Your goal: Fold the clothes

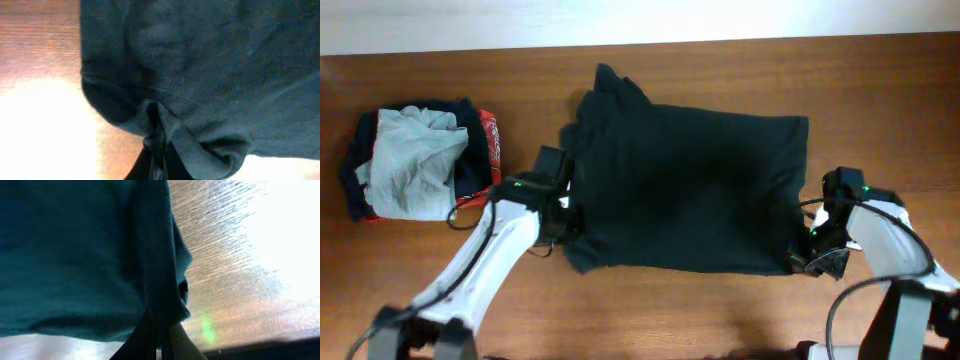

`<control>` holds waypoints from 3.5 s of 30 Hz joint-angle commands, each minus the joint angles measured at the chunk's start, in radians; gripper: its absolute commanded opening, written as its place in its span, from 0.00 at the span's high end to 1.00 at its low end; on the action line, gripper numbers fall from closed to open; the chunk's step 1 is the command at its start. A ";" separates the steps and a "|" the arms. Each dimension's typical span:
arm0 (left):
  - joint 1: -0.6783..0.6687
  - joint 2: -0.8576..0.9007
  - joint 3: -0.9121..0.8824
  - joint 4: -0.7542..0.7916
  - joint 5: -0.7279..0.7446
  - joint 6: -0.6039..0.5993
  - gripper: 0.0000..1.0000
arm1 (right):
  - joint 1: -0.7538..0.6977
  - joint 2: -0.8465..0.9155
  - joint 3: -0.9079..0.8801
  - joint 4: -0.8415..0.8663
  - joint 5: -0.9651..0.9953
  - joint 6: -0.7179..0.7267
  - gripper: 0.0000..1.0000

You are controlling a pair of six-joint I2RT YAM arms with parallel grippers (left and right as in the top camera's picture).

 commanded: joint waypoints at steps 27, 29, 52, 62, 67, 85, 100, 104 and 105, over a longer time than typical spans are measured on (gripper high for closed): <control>0.003 0.053 0.014 0.423 -0.188 -0.013 0.99 | 0.005 -0.051 0.022 0.413 -0.040 -0.034 0.96; 0.003 0.058 0.014 0.444 -0.199 -0.013 0.99 | 0.005 -0.051 0.022 0.444 -0.040 -0.041 0.96; 0.003 0.262 0.014 0.735 -0.271 -0.005 0.66 | 0.005 0.102 0.022 0.708 -0.027 -0.051 0.90; 0.004 0.269 0.050 0.724 -0.322 0.093 0.01 | 0.003 0.099 0.090 0.624 0.011 -0.051 0.01; 0.004 0.269 0.221 0.557 -0.309 0.112 0.01 | 0.003 0.099 0.275 0.454 0.012 -0.057 0.01; 0.031 0.619 0.754 0.592 -0.144 0.311 0.01 | 0.004 0.207 0.531 0.509 0.033 -0.214 0.01; 0.027 0.934 0.925 0.730 -0.095 0.328 0.01 | 0.005 0.373 0.531 0.624 0.033 -0.218 0.01; 0.027 0.984 0.925 0.758 -0.087 0.328 0.01 | 0.005 0.396 0.531 0.632 0.034 -0.218 0.01; 0.027 0.994 0.926 0.761 -0.085 0.328 0.01 | 0.005 0.397 0.531 0.632 0.034 -0.218 0.01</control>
